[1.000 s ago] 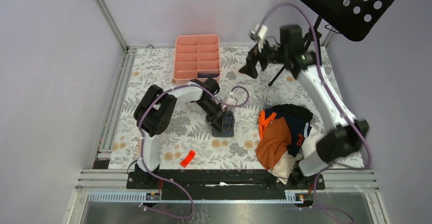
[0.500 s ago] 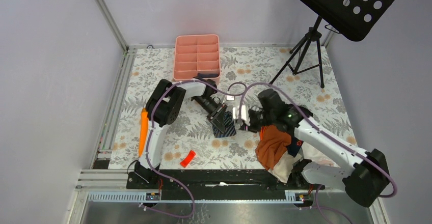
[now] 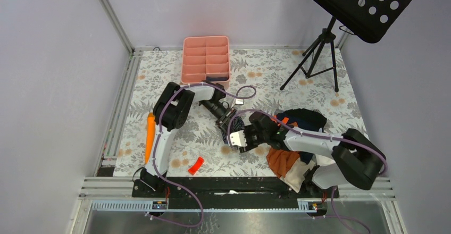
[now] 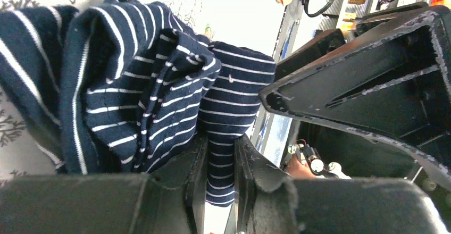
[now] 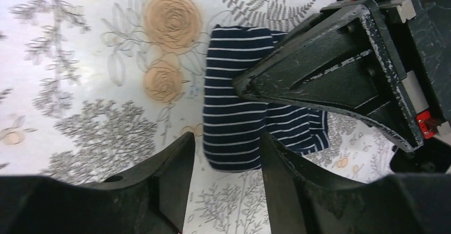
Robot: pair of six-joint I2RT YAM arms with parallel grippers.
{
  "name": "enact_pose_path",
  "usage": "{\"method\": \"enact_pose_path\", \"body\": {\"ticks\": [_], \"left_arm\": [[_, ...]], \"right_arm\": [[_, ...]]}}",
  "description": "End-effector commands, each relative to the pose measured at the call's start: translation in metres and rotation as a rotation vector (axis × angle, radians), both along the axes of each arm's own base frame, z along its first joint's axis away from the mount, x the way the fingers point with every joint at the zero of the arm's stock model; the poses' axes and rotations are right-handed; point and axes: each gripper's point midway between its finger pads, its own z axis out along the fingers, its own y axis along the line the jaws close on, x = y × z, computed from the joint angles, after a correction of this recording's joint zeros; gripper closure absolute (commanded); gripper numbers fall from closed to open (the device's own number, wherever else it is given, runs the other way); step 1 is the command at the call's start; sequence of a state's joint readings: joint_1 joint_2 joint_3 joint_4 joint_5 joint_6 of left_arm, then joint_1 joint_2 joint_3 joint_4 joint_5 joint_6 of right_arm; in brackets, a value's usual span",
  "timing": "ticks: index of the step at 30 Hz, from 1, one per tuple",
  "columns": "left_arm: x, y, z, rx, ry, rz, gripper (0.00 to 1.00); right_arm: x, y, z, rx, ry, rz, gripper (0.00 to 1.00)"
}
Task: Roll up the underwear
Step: Roll the underwear to the center of the board.
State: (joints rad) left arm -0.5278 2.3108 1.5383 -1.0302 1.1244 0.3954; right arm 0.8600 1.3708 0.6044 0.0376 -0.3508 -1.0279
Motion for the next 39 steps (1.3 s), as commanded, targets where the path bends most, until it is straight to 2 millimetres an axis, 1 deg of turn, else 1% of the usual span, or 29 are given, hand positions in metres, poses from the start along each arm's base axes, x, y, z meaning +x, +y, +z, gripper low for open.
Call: {"method": "enact_pose_path", "body": {"ticks": [1, 3, 7, 9, 12, 13, 14, 15, 17, 19, 20, 23, 24, 27, 29, 31, 33, 34, 36, 37, 39], "left_arm": [[0.014, 0.025, -0.070, 0.149, -0.183, -0.085, 0.81], [0.016, 0.026, -0.070, 0.148, -0.186, -0.080, 0.80], [0.022, 0.028, -0.068, 0.145, -0.185, -0.063, 0.79], [0.027, 0.028, -0.065, 0.144, -0.194, -0.056, 0.76], [0.036, 0.028, -0.057, 0.135, -0.214, -0.046, 0.68], [0.039, 0.028, -0.053, 0.130, -0.218, -0.040, 0.67], [0.043, 0.028, -0.045, 0.124, -0.230, -0.033, 0.65], [0.048, 0.028, -0.037, 0.118, -0.252, -0.022, 0.62], [0.065, 0.031, -0.013, 0.114, -0.328, 0.019, 0.56], [0.093, 0.041, 0.014, 0.134, -0.430, 0.106, 0.51], [0.106, 0.049, 0.028, 0.145, -0.458, 0.156, 0.49], [0.133, 0.079, 0.067, 0.141, -0.504, 0.261, 0.48], [0.144, 0.094, 0.080, 0.144, -0.524, 0.309, 0.47], [0.167, 0.131, 0.128, 0.139, -0.621, 0.452, 0.46], [0.180, 0.153, 0.161, 0.128, -0.729, 0.543, 0.46], [0.187, 0.175, 0.185, 0.197, -0.887, 0.603, 0.44], [0.185, 0.186, 0.212, 0.217, -1.066, 0.591, 0.44], [0.179, 0.185, 0.224, 0.196, -1.159, 0.556, 0.43], [0.153, 0.166, 0.238, 0.117, -1.329, 0.387, 0.43], [0.139, 0.156, 0.236, 0.103, -1.402, 0.290, 0.42], [0.109, 0.136, 0.228, 0.066, -1.497, 0.121, 0.41]], "right_arm": [[0.028, 0.020, 0.010, 0.048, -0.157, 0.001, 0.44], [0.025, 0.018, -0.001, 0.023, -0.146, 0.012, 0.45], [0.014, 0.009, -0.023, -0.045, -0.097, 0.052, 0.59], [0.007, 0.006, -0.031, -0.073, -0.063, 0.082, 0.64], [-0.013, 0.000, -0.042, -0.137, 0.062, 0.127, 0.79], [-0.019, -0.002, -0.044, -0.157, 0.111, 0.132, 0.86], [-0.024, -0.005, -0.047, -0.187, 0.161, 0.135, 0.91], [-0.029, -0.007, -0.051, -0.215, 0.208, 0.128, 0.94], [-0.034, -0.010, -0.049, -0.262, 0.294, 0.120, 0.99], [-0.035, -0.009, -0.045, -0.264, 0.334, 0.109, 1.00], [-0.034, -0.008, -0.044, -0.270, 0.351, 0.103, 1.00], [-0.031, -0.006, -0.041, -0.291, 0.430, 0.091, 1.00], [-0.027, -0.003, -0.039, -0.290, 0.463, 0.075, 1.00], [-0.012, 0.003, -0.032, -0.283, 0.602, -0.008, 1.00], [-0.002, 0.007, -0.029, -0.301, 0.721, -0.063, 1.00], [0.012, 0.009, -0.033, -0.321, 0.814, -0.141, 1.00], [0.025, 0.010, -0.034, -0.320, 0.898, -0.207, 1.00], [0.033, 0.010, -0.036, -0.329, 0.930, -0.249, 1.00], [0.042, 0.010, -0.040, -0.370, 0.991, -0.312, 0.99], [0.045, 0.009, -0.042, -0.377, 1.023, -0.329, 0.99], [0.047, 0.009, -0.046, -0.370, 1.076, -0.344, 0.99]]}}
